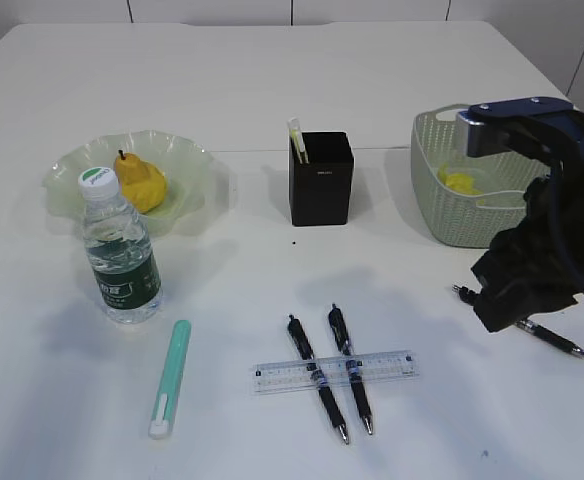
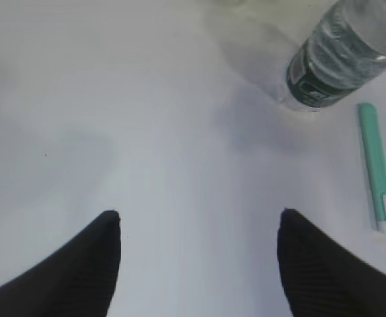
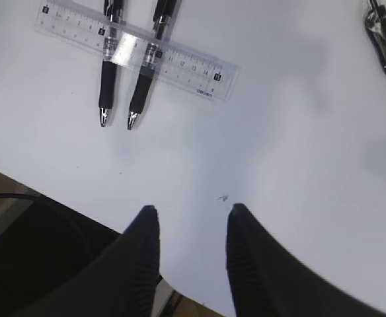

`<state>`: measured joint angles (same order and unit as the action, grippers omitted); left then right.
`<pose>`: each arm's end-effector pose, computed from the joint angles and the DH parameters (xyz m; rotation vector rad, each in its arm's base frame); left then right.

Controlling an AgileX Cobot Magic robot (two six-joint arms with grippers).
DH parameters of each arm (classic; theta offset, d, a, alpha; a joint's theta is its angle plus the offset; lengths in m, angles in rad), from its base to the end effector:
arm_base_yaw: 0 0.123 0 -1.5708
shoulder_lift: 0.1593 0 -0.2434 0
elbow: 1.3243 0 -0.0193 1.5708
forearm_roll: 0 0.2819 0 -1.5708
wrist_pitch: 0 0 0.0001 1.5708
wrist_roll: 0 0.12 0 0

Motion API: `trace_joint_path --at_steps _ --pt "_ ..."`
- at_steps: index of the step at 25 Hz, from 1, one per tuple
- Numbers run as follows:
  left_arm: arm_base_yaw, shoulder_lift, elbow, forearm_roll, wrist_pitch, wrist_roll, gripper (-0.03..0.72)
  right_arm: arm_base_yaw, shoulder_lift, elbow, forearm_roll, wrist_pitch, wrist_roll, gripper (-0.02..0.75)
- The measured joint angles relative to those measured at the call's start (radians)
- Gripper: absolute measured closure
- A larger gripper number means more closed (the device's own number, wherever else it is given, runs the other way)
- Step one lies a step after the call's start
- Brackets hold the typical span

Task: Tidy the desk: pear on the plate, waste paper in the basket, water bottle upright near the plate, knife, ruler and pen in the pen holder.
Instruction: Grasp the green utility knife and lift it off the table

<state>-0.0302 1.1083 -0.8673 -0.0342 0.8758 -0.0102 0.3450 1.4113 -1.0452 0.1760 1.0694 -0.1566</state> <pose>0.2704 -0.0113 0.2283 0.0070 2.6006 -0.0566 0.2790 0.1199 0.1918 -0.6297 2.8553 0.2696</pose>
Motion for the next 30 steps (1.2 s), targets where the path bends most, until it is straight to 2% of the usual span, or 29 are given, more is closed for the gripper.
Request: trace_joint_path --at_steps 4,11,16,19,25,30 --pt "-0.098 -0.025 0.000 -0.017 0.007 -0.014 0.167 0.000 -0.001 0.000 -0.001 -0.008 -0.004 0.475" --pt "-0.272 -0.034 0.000 -0.031 0.028 -0.241 0.167 0.000 -0.001 0.000 -0.001 -0.010 -0.004 0.475" --pt "-0.387 -0.020 0.000 0.043 0.063 -0.389 0.167 0.000 -0.001 0.000 -0.001 -0.012 -0.004 0.475" --pt "-0.443 0.025 0.000 0.084 0.092 -0.445 0.167 0.000 -0.001 0.000 -0.001 -0.012 -0.004 0.475" --pt "-0.535 0.128 0.000 0.093 0.100 -0.568 0.167 0.000 -0.001 0.000 -0.001 -0.012 -0.006 0.475" --pt "-0.607 0.195 0.000 0.106 0.069 -0.626 0.167 0.000 -0.001 0.000 -0.001 -0.012 -0.006 0.475"
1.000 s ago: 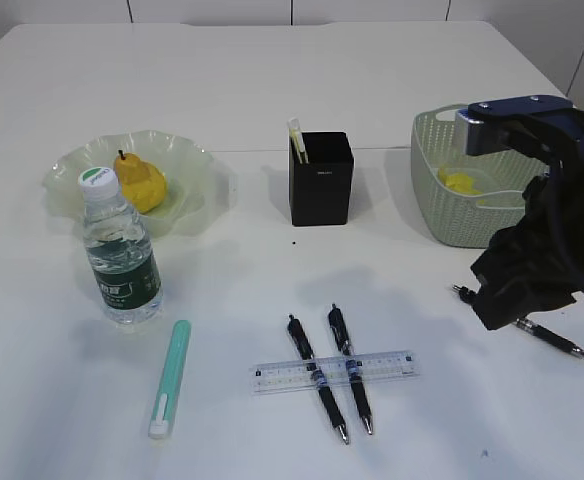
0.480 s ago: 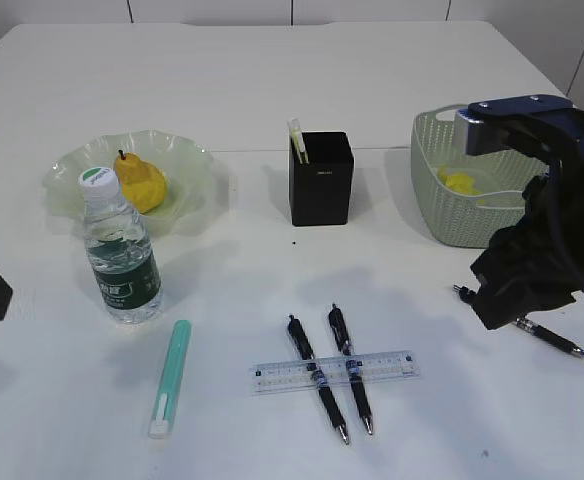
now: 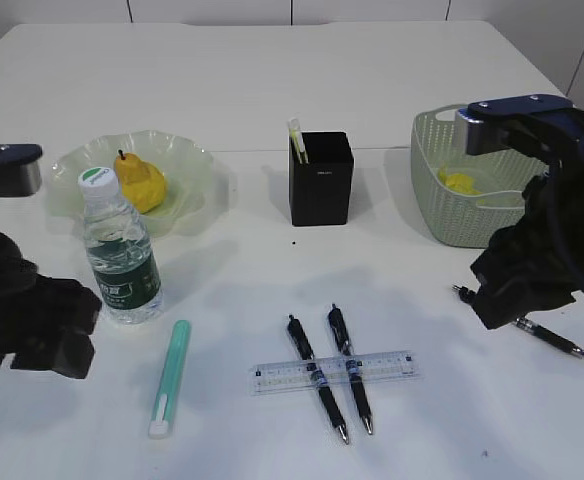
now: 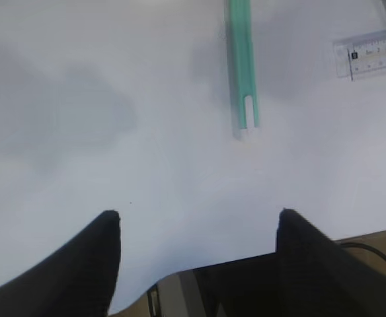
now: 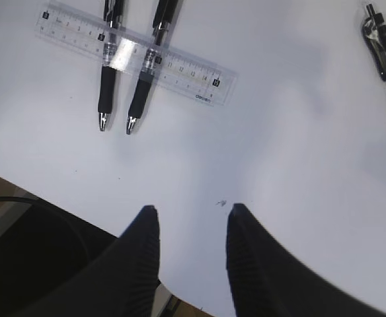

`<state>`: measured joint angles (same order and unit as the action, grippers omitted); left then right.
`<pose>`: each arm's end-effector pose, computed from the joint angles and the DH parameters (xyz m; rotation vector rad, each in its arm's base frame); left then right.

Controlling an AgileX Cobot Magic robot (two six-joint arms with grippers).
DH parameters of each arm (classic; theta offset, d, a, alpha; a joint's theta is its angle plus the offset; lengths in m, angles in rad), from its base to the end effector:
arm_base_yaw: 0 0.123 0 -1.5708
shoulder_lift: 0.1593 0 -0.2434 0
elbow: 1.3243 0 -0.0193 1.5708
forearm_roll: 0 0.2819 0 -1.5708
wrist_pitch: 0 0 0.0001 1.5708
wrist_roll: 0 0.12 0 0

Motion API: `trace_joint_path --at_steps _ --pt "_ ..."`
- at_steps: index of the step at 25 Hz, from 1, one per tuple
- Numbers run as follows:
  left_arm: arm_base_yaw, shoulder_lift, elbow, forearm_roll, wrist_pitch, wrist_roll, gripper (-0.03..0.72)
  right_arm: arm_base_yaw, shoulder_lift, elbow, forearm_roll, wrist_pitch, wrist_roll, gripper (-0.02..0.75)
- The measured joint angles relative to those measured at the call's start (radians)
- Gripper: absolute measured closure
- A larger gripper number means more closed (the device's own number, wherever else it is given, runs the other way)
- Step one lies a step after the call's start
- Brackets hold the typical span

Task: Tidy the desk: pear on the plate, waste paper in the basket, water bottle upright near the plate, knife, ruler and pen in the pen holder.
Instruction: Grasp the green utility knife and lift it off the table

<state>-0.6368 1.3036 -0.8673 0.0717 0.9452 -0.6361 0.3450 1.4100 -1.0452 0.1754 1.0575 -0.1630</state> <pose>0.2277 -0.1597 0.1715 0.0498 2.8766 -0.1639 0.2803 0.1201 0.1925 -0.6348 2.8402 0.2679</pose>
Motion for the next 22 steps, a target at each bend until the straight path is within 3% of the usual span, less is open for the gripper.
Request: trace_joint_path --at_steps 5,22 --pt "-0.049 0.092 0.000 0.024 -0.075 -0.081 0.167 0.000 0.000 0.000 0.000 0.000 0.000 0.475" --pt "-0.050 0.378 -0.003 0.018 -0.324 -0.149 0.168 0.000 0.000 0.000 0.000 -0.004 0.000 0.475"
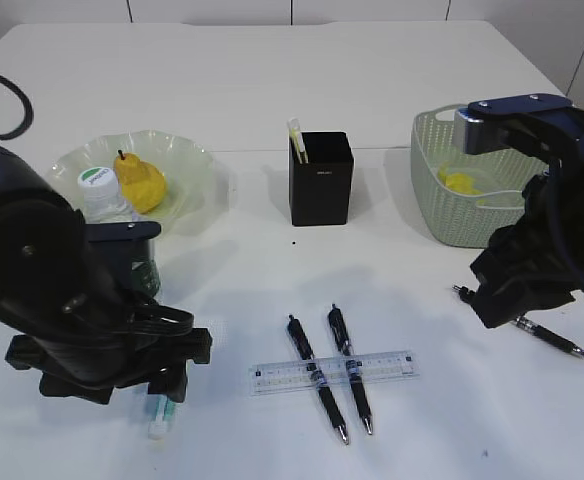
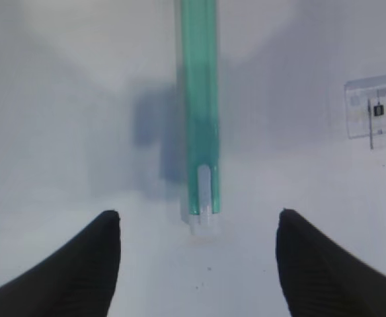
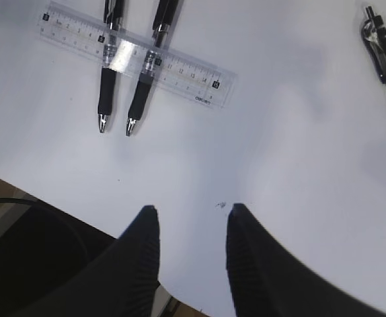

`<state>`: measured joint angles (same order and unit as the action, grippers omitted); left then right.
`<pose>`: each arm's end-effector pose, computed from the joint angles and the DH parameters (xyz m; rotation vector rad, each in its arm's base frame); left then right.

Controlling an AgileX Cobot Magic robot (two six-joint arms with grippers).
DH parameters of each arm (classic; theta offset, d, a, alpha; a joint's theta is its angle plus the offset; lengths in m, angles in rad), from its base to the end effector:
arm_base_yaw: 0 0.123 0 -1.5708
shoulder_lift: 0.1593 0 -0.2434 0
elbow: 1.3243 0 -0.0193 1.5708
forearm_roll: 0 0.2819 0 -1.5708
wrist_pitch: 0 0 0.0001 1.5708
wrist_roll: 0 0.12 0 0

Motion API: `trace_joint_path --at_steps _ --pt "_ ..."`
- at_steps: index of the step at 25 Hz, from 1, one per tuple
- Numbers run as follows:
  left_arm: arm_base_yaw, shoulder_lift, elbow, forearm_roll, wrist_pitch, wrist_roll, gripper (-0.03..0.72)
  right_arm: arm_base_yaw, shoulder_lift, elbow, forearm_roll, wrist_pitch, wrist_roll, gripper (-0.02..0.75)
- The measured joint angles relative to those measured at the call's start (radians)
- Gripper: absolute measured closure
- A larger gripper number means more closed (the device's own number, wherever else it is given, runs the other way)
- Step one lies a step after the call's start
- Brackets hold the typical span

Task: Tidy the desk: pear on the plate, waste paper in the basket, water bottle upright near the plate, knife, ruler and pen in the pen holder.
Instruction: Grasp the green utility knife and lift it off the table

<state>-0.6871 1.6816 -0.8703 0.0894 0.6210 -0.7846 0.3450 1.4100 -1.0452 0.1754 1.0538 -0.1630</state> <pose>0.2481 -0.1955 0.0685 -0.0449 2.9297 -0.1573 0.2807 0.1202 0.1926 -0.6336 2.8367 0.2680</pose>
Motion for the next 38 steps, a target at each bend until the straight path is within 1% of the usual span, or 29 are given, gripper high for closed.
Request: trace_joint_path --at_steps 10,20,22,27,35,38 --pt "0.000 0.109 -0.007 -0.017 -0.067 -0.001 0.168 0.000 0.000 0.000 0.000 -0.008 -0.001 0.475" --pt "0.000 0.152 -0.009 -0.017 -0.108 -0.001 0.178 0.000 0.000 0.000 -0.002 -0.013 -0.001 0.475" --pt "0.000 0.156 -0.009 -0.017 -0.108 -0.001 0.190 0.000 0.000 0.000 -0.002 -0.015 -0.001 0.475" --pt "0.000 0.157 -0.009 -0.017 -0.108 -0.001 0.257 0.000 0.000 0.000 -0.004 -0.015 -0.001 0.475" --pt "0.000 0.164 -0.009 -0.031 -0.101 -0.002 0.301 0.000 0.000 0.000 -0.004 -0.015 -0.001 0.475" --pt "0.000 0.166 -0.010 -0.032 -0.087 -0.002 0.347 0.000 0.000 0.000 -0.004 -0.016 -0.001 0.475"
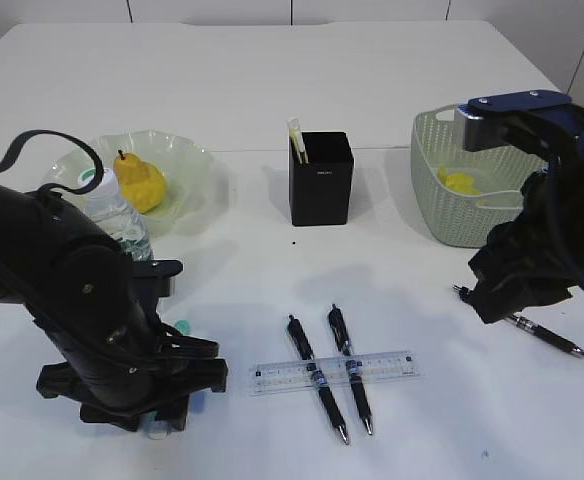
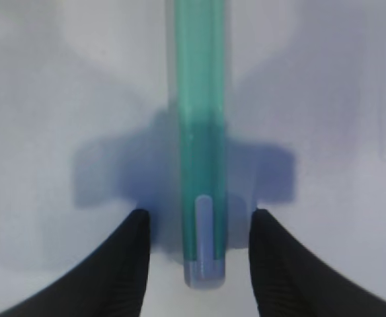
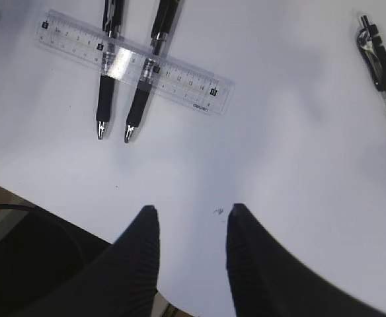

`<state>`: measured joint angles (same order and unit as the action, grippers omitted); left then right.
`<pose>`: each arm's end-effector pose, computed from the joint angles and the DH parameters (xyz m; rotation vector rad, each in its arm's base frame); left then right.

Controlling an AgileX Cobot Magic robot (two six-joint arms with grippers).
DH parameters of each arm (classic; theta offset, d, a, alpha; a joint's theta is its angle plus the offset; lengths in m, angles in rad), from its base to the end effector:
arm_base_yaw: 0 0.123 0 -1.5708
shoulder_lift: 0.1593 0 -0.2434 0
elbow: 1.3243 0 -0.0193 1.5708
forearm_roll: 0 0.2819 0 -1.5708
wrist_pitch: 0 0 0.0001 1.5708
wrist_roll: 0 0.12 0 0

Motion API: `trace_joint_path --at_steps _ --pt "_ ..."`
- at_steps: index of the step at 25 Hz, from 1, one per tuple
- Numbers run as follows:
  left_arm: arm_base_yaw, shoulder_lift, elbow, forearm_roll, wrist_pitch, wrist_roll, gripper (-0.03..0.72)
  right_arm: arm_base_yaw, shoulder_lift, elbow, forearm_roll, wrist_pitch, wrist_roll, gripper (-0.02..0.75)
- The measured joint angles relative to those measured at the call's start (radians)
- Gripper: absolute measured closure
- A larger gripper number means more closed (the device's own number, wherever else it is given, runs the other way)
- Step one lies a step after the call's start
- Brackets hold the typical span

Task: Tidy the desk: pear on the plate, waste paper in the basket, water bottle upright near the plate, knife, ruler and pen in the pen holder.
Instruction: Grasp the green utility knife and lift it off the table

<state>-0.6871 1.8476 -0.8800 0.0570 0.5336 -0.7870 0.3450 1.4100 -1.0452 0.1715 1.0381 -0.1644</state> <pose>0.2465 -0.1977 0.0201 -0.0797 3.0000 -0.1219 0.2826 0.1203 0.1930 -0.6324 2.8209 0.2626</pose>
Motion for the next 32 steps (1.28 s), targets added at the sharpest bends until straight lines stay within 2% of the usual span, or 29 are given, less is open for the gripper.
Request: trace_joint_path --at_steps 5,15,25,32 --pt "0.000 0.000 0.000 -0.002 0.004 0.000 0.433 0.000 0.000 0.000 0.000 -0.002 0.000 0.475" --pt "0.000 0.001 0.000 -0.003 0.004 0.000 0.556 0.000 0.000 0.000 0.000 -0.002 0.000 0.475" --pt "0.000 -0.014 0.000 0.012 0.006 0.002 0.568 0.000 0.000 0.000 0.000 -0.002 0.000 0.475" --pt "0.000 -0.121 0.000 0.015 0.043 0.095 0.569 0.000 0.000 0.000 0.000 -0.002 0.000 0.475"
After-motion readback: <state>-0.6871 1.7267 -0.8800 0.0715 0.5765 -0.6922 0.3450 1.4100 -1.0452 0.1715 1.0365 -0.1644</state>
